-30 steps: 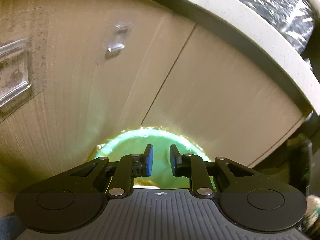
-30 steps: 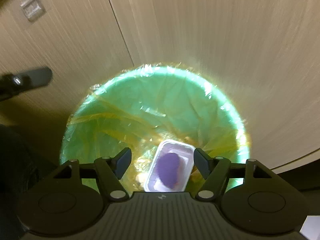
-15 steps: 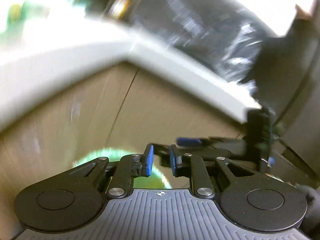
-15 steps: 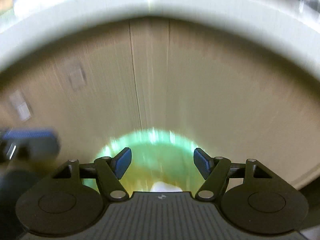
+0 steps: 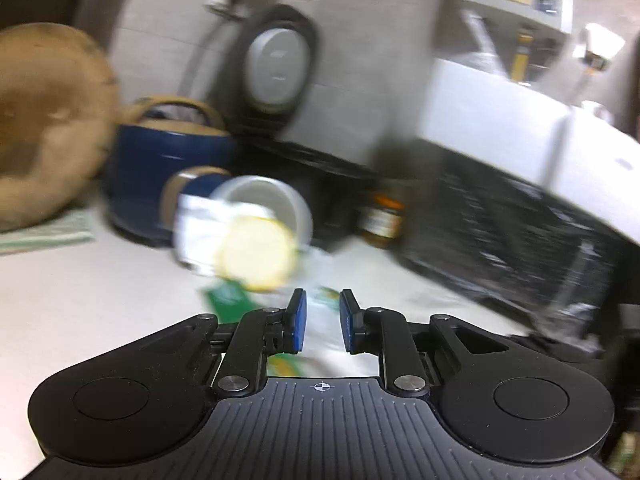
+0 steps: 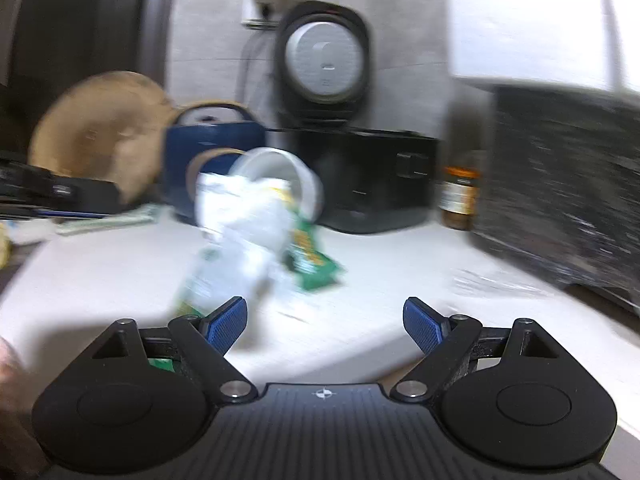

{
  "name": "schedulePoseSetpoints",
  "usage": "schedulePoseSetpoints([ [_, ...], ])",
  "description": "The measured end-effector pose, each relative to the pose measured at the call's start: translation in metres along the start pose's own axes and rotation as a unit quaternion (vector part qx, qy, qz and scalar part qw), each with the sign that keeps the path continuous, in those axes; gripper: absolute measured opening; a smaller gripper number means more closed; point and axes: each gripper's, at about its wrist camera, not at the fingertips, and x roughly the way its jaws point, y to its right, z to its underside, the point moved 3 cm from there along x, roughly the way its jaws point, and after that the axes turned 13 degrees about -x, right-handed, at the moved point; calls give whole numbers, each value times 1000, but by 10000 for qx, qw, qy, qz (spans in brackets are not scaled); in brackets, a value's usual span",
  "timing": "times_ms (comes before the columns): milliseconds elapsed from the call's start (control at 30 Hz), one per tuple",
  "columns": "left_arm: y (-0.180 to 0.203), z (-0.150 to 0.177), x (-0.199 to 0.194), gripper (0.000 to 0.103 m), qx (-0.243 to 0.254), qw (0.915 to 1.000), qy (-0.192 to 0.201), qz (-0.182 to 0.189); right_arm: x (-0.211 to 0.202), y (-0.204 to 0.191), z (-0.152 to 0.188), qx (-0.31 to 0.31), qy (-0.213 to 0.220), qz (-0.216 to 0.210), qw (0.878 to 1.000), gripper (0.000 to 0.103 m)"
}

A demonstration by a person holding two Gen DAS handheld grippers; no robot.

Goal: Collect trash
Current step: 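Raise both tools back toward the counter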

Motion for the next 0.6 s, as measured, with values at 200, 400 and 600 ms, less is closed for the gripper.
schedulePoseSetpoints([
  [200, -85, -5, 30, 21, -871, 9955, -180, -328, 38, -52, -34, -42, -360, -697, 9969, 90],
  [400, -148, 2, 41, 21, -2082, 9760, -401, -491, 80, -96, -41, -594, -623, -561, 9947, 90],
  [600, -159, 4, 32, 21, -2422, 9677, -370, -594, 116, -101, -45, -782, -660, -529, 9933, 90],
])
